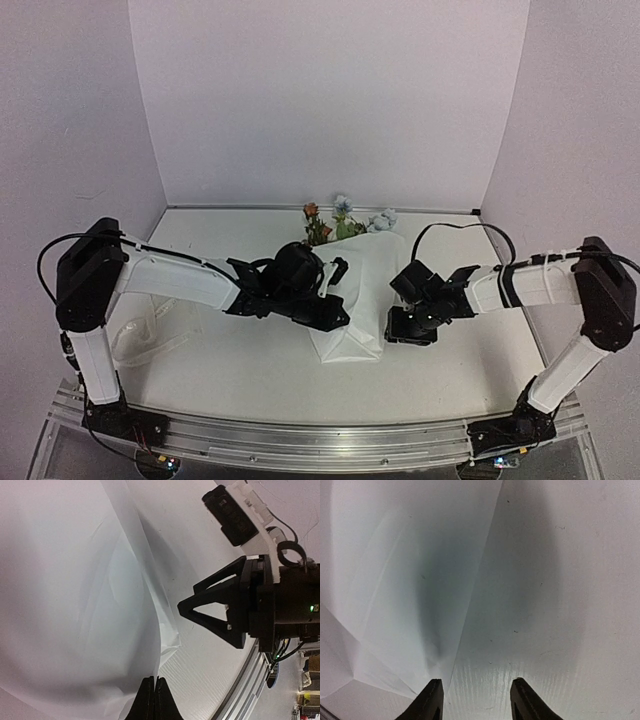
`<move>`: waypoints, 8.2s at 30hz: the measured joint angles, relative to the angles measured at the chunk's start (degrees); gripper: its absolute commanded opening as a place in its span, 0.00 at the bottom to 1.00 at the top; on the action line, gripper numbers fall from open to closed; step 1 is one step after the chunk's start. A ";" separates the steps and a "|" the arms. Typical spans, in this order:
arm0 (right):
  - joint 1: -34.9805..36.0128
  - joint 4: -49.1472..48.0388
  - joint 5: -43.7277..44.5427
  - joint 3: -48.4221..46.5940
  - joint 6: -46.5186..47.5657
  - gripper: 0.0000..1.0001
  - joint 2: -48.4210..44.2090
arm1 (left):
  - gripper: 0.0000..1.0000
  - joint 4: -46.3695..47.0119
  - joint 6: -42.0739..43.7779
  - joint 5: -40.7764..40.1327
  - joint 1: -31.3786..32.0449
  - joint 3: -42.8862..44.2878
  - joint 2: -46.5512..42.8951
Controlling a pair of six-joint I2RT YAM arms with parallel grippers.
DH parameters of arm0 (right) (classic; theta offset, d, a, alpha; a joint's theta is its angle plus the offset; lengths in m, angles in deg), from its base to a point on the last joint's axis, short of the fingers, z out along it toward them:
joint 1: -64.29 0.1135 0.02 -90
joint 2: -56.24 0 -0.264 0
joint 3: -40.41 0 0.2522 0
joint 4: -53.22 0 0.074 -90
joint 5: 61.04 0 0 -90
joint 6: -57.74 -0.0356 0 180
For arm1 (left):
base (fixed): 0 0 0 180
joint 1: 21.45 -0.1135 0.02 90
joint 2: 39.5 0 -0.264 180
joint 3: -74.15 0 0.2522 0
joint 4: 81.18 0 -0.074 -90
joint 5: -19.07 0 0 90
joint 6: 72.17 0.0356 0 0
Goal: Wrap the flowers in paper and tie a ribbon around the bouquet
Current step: Fold the 2/3-folded wrapping paper at the center of the board, then press the fold line on the folded bouquet.
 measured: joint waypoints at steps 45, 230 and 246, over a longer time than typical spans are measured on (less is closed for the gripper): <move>-8.12 -12.96 -14.30 -8.46 -13.68 0.02 9.14 | 0.06 -8.48 9.88 5.13 1.24 9.18 8.77; 9.62 -11.01 5.23 6.20 -3.80 0.38 -9.66 | 0.21 -1.14 4.32 32.98 -10.04 0.41 14.10; 5.84 -26.04 -15.14 1.55 -9.35 0.12 6.22 | 0.21 -3.34 5.61 32.68 -10.04 1.34 14.10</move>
